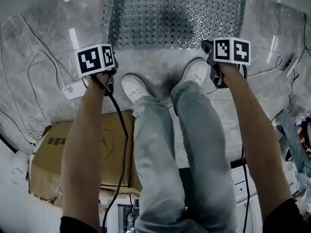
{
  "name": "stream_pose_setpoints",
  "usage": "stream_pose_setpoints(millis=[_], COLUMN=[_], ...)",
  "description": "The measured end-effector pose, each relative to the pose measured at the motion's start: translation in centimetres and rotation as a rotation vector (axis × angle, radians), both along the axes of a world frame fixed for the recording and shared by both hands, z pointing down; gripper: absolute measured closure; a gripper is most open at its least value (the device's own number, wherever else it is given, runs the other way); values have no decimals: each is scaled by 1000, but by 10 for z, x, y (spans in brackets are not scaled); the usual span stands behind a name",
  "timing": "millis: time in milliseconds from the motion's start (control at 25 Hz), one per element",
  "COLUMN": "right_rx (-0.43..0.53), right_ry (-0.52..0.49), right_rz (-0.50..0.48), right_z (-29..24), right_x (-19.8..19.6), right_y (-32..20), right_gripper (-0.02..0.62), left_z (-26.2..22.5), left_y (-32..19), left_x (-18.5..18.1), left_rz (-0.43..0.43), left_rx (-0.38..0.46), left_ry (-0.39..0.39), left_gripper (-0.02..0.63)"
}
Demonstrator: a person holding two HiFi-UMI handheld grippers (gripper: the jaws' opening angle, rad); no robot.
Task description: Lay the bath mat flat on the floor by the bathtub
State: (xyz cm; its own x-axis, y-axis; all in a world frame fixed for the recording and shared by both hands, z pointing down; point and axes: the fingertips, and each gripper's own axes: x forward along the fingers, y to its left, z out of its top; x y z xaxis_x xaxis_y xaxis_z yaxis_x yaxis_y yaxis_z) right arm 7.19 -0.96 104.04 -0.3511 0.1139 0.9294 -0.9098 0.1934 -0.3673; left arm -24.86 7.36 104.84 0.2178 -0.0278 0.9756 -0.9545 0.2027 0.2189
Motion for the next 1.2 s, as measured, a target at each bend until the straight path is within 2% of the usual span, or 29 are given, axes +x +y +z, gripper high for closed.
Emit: stream_pose_setpoints(millis=[120,240,320,560,880,1120,1200], right_rx=[-16,-50,-79,-122,-153,-172,-175], right_ry=[26,42,36,13,20,9,15], right_rz=[5,22,29,43,43,27,29], right_z=[-12,-28,-38,-65,-105,-147,-159], right_x=[4,9,7,7,20,45,56], right_y=[7,10,13,25,48,62,65], right_gripper=[588,588,588,588,588,588,588], left_z=[-12,-25,-36,-66,-117,-158,-170], left_y=[8,7,6,8,16,26,29], left_x=[14,31,41,75,95,100,103], left_rz=[39,20,9,47,82,205,213], left_rx=[-22,-39,-43,-52,-62,-72,-73], left_ry=[20,61,80,113,141,98,95], left_gripper=[603,603,603,603,601,603,603])
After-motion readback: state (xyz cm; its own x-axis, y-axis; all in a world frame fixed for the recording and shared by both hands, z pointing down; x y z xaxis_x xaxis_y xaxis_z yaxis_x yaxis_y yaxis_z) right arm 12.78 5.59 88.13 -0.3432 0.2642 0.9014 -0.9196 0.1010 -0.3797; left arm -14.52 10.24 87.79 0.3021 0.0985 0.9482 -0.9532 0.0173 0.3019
